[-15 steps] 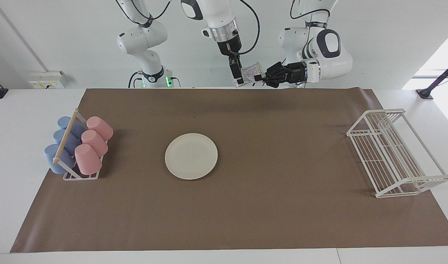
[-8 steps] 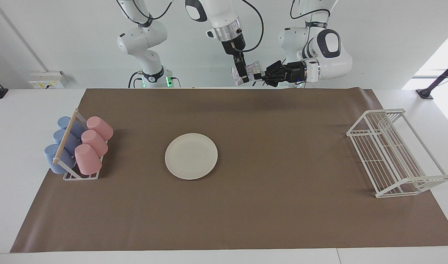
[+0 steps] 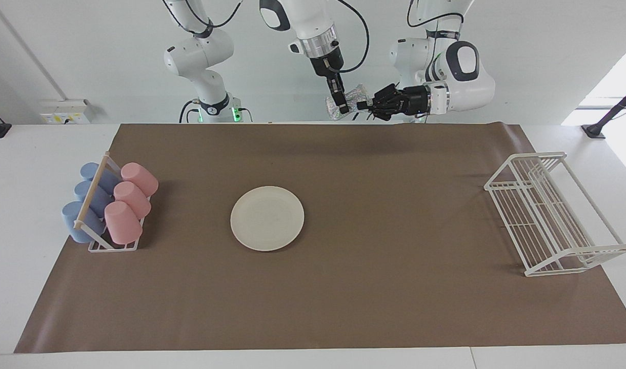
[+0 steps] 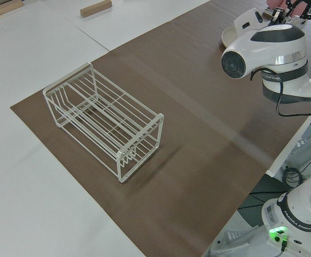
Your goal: Wipe plate with sponge
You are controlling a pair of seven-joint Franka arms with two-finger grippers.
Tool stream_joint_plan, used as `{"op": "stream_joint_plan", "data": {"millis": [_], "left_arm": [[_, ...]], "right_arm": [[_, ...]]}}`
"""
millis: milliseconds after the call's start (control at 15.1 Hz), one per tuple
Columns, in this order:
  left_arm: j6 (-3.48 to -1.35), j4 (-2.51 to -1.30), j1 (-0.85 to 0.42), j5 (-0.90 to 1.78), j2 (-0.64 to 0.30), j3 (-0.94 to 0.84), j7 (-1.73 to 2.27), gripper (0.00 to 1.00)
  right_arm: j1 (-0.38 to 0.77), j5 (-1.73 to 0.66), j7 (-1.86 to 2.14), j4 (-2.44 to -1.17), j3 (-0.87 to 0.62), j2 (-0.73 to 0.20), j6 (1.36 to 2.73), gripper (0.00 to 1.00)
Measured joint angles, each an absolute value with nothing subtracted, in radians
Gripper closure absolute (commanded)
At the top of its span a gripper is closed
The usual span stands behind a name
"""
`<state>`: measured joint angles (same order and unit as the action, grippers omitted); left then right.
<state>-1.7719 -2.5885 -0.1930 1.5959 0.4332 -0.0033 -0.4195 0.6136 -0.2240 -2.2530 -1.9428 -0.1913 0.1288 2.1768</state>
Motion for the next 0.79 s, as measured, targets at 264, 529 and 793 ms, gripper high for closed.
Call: {"op": "stream_joint_plan", "data": {"millis": [264,529,793], "left_arm": [[-1.77,-2.589,-0.193,1.596,0.433,-0.004,-0.42,0.63],[-1.769,-2.582,-0.193,1.546,0.435,-0.007,-0.375,0.0],[-1.772,-2.554,-0.192,1.462,0.437,-0.007,-0.307,0.0]], "right_arm": [[0.614,-0.224,-2.247,-1.943,-0.192,0.129,2.177,1.0],[0.612,-0.223,-2.216,-1.947,-0.188,0.129,2.171,1.0],[0.556,-0.221,-2.061,-1.961,-0.182,0.128,2.159,1.0]]}}
